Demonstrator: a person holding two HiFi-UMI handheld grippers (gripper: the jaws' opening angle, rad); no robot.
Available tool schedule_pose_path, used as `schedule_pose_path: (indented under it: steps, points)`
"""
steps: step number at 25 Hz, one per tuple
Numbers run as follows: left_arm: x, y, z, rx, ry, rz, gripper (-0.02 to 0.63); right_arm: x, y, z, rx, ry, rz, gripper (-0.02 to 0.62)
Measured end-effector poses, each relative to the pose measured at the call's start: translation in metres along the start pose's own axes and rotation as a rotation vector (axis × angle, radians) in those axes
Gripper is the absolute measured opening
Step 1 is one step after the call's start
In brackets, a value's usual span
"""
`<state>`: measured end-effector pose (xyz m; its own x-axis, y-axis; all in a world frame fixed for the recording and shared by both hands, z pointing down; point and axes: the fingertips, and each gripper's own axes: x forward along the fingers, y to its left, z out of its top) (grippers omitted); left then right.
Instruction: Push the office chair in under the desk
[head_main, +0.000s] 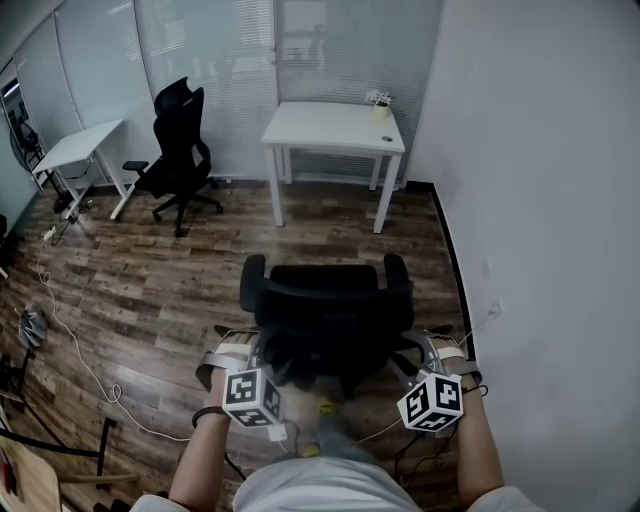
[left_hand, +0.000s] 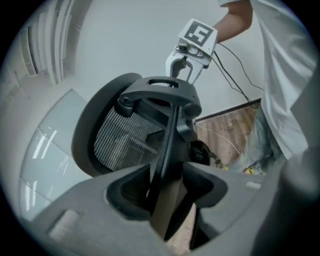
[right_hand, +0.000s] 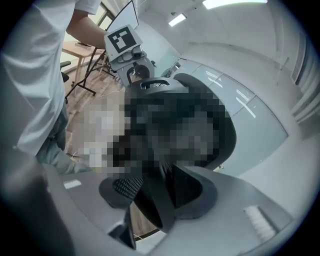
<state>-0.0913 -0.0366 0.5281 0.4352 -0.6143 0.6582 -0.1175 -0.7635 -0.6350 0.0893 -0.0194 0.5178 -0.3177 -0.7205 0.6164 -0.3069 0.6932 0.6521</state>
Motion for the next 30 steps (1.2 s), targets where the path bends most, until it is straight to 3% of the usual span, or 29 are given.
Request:
schedule_pose_path:
  steps: [7, 17, 30]
  points:
    - [0.007, 0.014, -0.004, 0.017, 0.014, 0.035, 0.209, 0.009, -0.011, 0.002, 0.035, 0.001, 0.021, 0.187]
    - [0.032, 0.042, -0.010, 0.016, 0.022, 0.049, 0.213, 0.034, -0.035, -0.001, 0.060, -0.005, -0.012, 0.196]
    - [0.102, 0.115, -0.015, 0.022, 0.018, 0.059, 0.218, 0.097, -0.105, -0.017, 0.067, -0.023, -0.031, 0.198]
